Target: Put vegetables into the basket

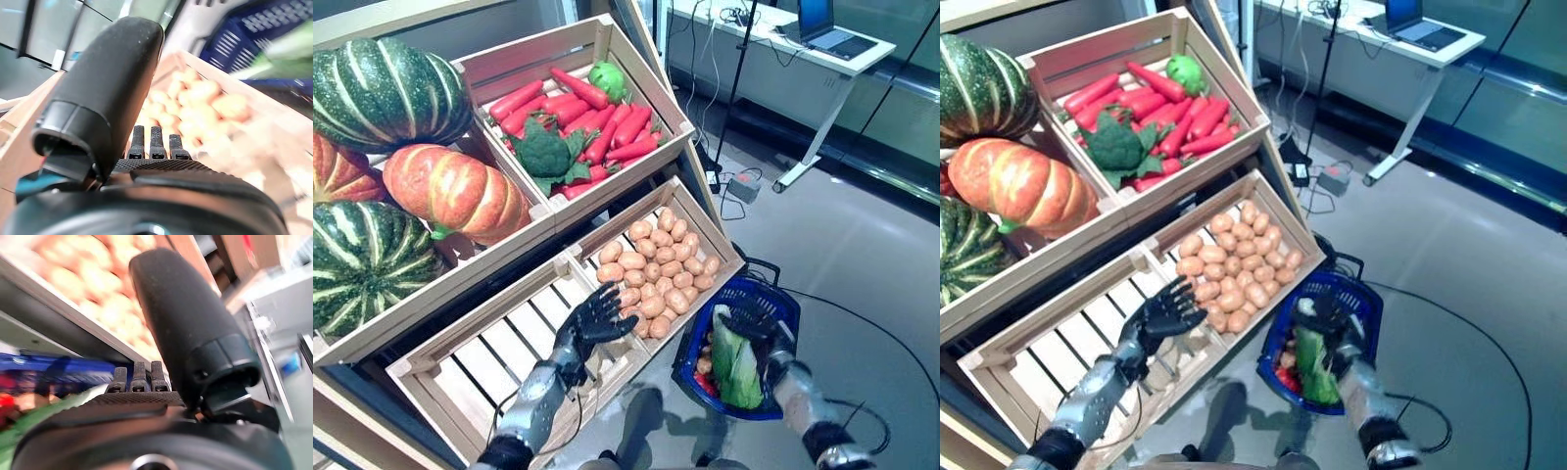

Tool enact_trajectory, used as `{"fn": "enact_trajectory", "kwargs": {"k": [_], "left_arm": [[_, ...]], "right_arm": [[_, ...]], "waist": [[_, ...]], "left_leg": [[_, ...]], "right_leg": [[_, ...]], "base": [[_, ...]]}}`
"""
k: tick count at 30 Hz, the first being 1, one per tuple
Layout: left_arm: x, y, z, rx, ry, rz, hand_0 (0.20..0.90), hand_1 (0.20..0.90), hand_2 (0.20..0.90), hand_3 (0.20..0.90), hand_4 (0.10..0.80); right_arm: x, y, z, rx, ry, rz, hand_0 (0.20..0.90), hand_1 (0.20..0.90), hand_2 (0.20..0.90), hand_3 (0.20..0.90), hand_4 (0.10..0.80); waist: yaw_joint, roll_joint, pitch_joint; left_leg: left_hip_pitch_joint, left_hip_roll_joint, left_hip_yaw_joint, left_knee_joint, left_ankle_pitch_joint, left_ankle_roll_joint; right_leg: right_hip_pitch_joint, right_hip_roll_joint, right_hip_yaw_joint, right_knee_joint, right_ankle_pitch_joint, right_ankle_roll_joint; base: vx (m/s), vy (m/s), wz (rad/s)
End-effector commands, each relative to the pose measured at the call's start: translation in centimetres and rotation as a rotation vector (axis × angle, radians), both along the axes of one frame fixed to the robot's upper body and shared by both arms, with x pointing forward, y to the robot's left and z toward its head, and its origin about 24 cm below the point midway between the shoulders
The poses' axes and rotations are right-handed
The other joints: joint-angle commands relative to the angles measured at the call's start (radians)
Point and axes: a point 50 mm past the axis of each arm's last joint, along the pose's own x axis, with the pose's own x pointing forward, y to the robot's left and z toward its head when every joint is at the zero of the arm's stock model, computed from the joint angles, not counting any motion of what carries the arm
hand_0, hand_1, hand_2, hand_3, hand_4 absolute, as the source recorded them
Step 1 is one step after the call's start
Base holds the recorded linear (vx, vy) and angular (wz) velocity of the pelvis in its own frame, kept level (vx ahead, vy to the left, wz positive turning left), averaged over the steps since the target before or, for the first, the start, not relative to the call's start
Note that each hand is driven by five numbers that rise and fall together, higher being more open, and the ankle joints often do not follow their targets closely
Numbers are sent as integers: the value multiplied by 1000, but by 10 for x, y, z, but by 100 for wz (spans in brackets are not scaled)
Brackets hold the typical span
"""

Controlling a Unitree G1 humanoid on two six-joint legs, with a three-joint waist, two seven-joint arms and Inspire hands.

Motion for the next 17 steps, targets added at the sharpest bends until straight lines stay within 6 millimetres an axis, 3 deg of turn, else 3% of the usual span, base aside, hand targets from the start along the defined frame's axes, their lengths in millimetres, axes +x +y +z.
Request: {"fn": "enact_trajectory", "kwargs": {"k": [1, 5, 9, 17], "left_arm": [[10, -1, 13, 64, -161, 8, 900, 900, 900, 900, 800], [-4, -1, -5, 213, -124, -26, 900, 900, 900, 900, 800], [-15, -15, -18, 383, -123, -162, 900, 900, 900, 900, 800], [-39, -21, -55, 323, 117, -136, 900, 900, 900, 900, 800]], "right_arm": [[14, 7, 21, -29, -173, 70, 900, 900, 900, 900, 800], [-8, 14, -2, -51, -45, 95, 900, 900, 900, 900, 800], [-27, 19, -21, -282, 52, 158, 900, 900, 900, 900, 800], [-33, 37, -32, -420, 103, 289, 900, 900, 900, 900, 800]], "waist": [[-33, 7, -44], [-46, 6, -50], [-54, 6, -50], [-37, 8, -38]], "left_leg": [[-17, -49, 8, -25, -49, 35], [-5, -51, 13, -25, -61, 36], [-1, -55, 13, -25, -67, 40], [-8, -73, -25, -25, -67, 54]], "right_leg": [[-6, 35, 35, -88, 57, -49], [4, 37, 40, -88, 50, -41], [9, 40, 47, -88, 44, -39], [11, 37, 45, -88, 40, -41]], "base": [[52, 44, 0], [44, 26, -3], [35, 15, -3], [0, 9, -5]]}}
